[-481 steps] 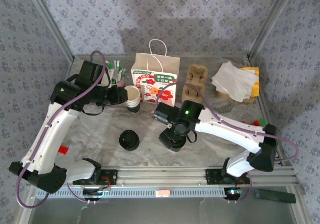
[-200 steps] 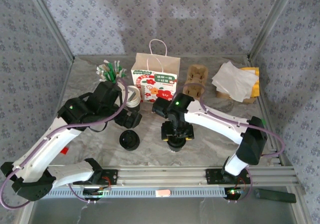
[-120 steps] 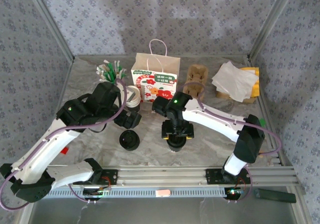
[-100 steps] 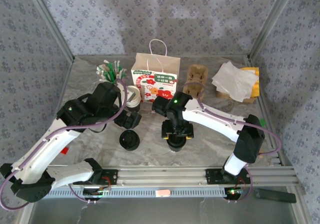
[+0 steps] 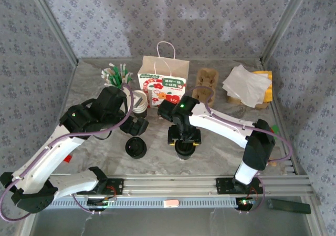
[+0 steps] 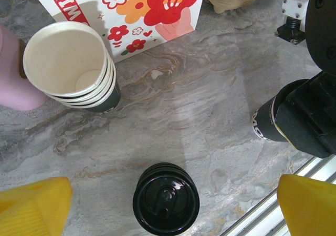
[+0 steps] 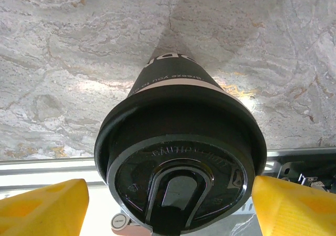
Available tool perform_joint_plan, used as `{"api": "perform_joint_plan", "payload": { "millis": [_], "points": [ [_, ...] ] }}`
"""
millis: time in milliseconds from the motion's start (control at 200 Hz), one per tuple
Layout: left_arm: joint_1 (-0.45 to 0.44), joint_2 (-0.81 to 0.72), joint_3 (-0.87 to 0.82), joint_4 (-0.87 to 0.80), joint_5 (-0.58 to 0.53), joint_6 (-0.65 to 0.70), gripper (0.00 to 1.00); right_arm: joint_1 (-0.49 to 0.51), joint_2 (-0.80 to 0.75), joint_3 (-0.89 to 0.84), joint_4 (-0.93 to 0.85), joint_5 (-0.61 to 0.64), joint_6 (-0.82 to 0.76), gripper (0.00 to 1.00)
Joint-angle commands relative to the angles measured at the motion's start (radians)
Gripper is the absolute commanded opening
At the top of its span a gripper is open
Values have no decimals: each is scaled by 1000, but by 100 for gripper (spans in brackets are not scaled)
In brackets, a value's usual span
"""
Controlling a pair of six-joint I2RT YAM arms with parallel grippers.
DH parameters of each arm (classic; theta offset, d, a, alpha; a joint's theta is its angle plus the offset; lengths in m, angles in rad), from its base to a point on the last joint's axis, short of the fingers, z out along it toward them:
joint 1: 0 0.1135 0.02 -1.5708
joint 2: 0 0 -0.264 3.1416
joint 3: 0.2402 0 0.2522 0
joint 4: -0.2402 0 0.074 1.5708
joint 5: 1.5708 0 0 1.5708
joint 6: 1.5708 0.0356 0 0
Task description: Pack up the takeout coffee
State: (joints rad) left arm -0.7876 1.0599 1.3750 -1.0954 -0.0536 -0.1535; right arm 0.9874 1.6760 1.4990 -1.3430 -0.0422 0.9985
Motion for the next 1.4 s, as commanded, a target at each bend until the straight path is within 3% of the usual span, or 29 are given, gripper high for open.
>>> {"api": "perform_joint_plan", "payload": {
  "millis": [0,540,1084,1394],
  "points": [
    [-6,-14,-5,17,-12,19,100,-4,14,4,-18,23,12,81],
    [-6,-5,4,15,-14,31,100,-5,37,-15,-12,28,-5,82],
    [-6,2,3,11,-17,41,100,-4,78,-5,-10,25,-36,74],
    [-7,-2,1,14,-16,45,100,-3,99,-13,-20,21,-47,76]
  ]
}}
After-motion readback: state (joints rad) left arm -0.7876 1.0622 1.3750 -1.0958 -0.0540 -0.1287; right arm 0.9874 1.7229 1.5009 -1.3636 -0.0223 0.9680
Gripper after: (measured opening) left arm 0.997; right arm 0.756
